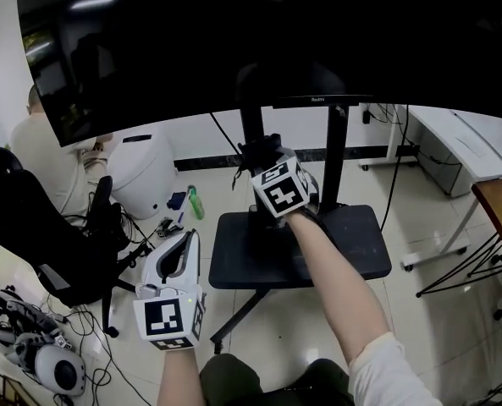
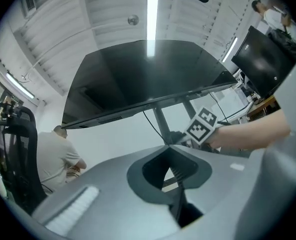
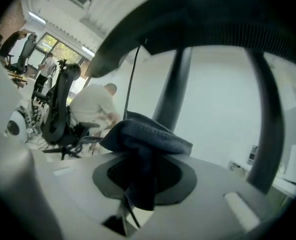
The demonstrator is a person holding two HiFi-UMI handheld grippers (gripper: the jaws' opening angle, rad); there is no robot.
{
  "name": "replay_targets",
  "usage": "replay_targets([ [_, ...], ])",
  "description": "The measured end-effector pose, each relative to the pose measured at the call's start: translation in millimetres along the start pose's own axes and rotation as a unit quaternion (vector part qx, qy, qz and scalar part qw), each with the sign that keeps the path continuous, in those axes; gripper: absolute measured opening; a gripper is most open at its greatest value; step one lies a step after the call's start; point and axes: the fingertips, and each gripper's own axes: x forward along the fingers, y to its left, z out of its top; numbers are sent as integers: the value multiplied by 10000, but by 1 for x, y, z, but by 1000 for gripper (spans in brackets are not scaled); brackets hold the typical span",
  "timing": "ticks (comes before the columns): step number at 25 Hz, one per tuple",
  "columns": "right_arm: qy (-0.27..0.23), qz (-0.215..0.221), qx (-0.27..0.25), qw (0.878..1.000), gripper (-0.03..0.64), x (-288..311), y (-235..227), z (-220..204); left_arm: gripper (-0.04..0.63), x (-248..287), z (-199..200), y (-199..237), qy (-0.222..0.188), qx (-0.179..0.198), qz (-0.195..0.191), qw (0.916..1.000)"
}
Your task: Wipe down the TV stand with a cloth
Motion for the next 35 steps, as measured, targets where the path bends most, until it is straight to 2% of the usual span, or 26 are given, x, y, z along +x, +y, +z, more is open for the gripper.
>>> replay_targets([
  [2,592,382,-214,9973,84,16,9,-39,239,7,-5,-7,65,-31,49,10000],
  [3,723,499,-213,9959,84,17,9,-48,239,12,-9,-10,103,-54,61,9999],
  [4,687,594,-141,9958,84,15,7,-47,239,17,-15,-15,135,-72,50,9999],
  [6,182,576,5,9982,84,-9,-5,-25,239,27,-22,-26,122,-78,-35,9999],
  [8,-765,-14,158,9969,84,-64,-36,19,239,38,-18,-35,-41,-110,-121,9999],
  [10,-1713,-818,342,9812,83,-132,-75,60,239,47,-5,-37,-224,-244,-156,9993],
  [11,-1999,-1150,394,9722,83,-159,-92,74,239,50,1,-36,-295,-319,-178,9989],
  [13,-2199,-1578,478,9615,83,-186,-122,90,239,53,11,-36,-414,-416,-271,9979],
  [14,-2140,-1703,505,9606,83,-186,-136,93,239,55,14,-36,-452,-447,-323,9975],
  [16,-1800,-1788,495,9660,84,-168,-158,88,239,55,14,-36,-468,-505,-380,9969],
  [18,-1321,-1721,559,9746,84,-142,-165,62,239,53,10,-37,-429,-535,-381,9969],
  [20,-776,-1619,650,9816,84,-118,-155,9,239,49,3,-37,-374,-484,-403,9973],
  [22,-107,-1525,735,9855,84,-93,-136,-63,239,46,-4,-33,-317,-414,-434,9977],
  [25,834,-1236,1179,9818,84,-59,-107,-158,239,40,-19,-25,-153,-406,-379,9983],
  [28,1227,-1014,1580,9745,84,-45,-94,-189,239,37,-26,-20,-83,-384,-377,9985],
  [30,1066,-1076,1666,9743,84,-56,-94,-178,239,33,-28,-18,-67,-383,-370,9986],
  [31,820,-1121,1660,9763,84,-71,-90,-161,239,30,-28,-16,-89,-375,-363,9986],
  [33,9,-1191,1557,9806,84,-121,-64,-105,239,21,-24,-8,-143,-408,-288,9986],
  [35,-971,-1334,1298,9777,84,-188,-18,-37,239,11,-18,0,-214,-472,-193,9985],
])
